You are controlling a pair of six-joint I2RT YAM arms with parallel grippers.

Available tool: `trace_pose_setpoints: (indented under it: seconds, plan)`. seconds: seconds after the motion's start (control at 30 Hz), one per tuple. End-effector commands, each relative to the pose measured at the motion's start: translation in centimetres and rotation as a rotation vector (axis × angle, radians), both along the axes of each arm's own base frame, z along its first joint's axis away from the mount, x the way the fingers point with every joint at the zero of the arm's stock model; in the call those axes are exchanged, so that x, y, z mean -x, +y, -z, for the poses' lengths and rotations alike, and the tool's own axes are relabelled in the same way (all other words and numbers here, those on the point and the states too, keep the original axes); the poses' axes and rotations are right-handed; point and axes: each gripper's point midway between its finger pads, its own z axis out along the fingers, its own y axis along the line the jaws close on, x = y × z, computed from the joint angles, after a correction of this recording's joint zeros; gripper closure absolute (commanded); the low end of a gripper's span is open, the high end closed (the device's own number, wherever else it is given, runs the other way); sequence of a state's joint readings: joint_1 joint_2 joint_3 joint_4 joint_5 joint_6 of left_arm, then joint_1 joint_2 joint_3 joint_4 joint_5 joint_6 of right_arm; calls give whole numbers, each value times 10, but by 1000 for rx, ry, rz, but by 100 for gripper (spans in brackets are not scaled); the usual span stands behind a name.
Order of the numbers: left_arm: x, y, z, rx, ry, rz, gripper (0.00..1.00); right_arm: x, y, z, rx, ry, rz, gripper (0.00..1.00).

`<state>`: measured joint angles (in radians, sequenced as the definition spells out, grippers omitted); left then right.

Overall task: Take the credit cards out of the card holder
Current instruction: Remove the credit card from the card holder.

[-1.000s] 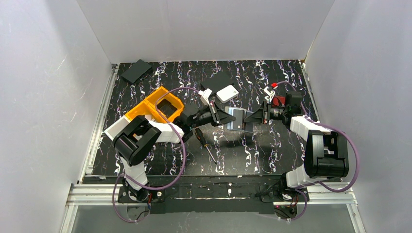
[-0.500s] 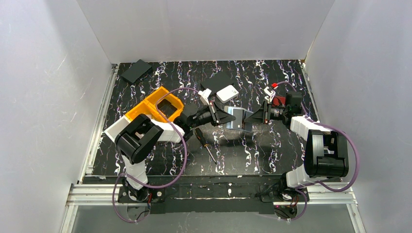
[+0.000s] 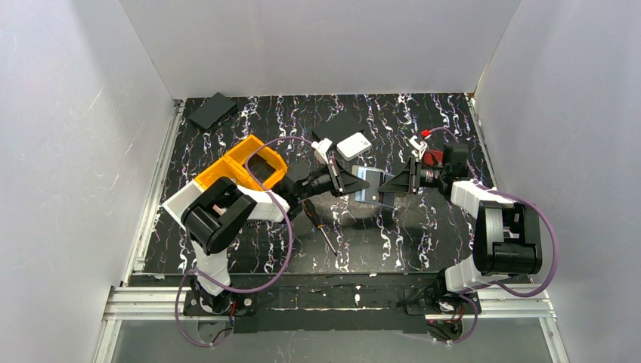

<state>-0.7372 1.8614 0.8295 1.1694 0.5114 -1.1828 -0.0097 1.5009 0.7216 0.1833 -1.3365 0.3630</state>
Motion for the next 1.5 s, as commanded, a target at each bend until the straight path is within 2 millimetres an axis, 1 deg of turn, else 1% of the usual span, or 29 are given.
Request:
trace_pose_setpoints:
  seconds: [0.0,0.07,0.2,0.27,0.3,0.33,0.4,0.63,0.8,0.97,1.3,1.47]
  plan:
    - [3,-10,-38,93,-87,35,100,-5,2,-2,-4,-25,-15,61]
    - [3,-11,-38,94,-86,36,100,-5,2,-2,-4,-22,-16,64]
    - [4,-10,-33,89,-80,37,100,-6,2,-2,-8,-14,-19,76]
    - [4,-10,-32,86,-79,34,100,-5,2,-2,-12,-16,-25,87]
    - [4,-9,-31,84,-76,30,100,-6,2,-2,-12,-18,-25,96]
    - [3,-8,-30,83,-75,25,100,-6,2,-2,-11,-20,-25,99]
    - [2,-5,-28,82,-65,19,100,-7,2,-2,-6,-24,-18,99]
    - [-6,8,-30,102,-64,-19,100,-12,-1,5,14,-12,17,99]
    - [-12,13,-36,122,-73,-45,100,-12,-2,8,20,-7,25,99]
    - [-17,17,-37,138,-68,-62,100,-13,-2,9,24,-3,29,99]
    - [-16,24,-30,132,-56,-67,100,-15,-4,10,25,-5,37,99]
    - [-19,31,-18,110,-37,-89,100,-16,-7,11,45,-21,48,99]
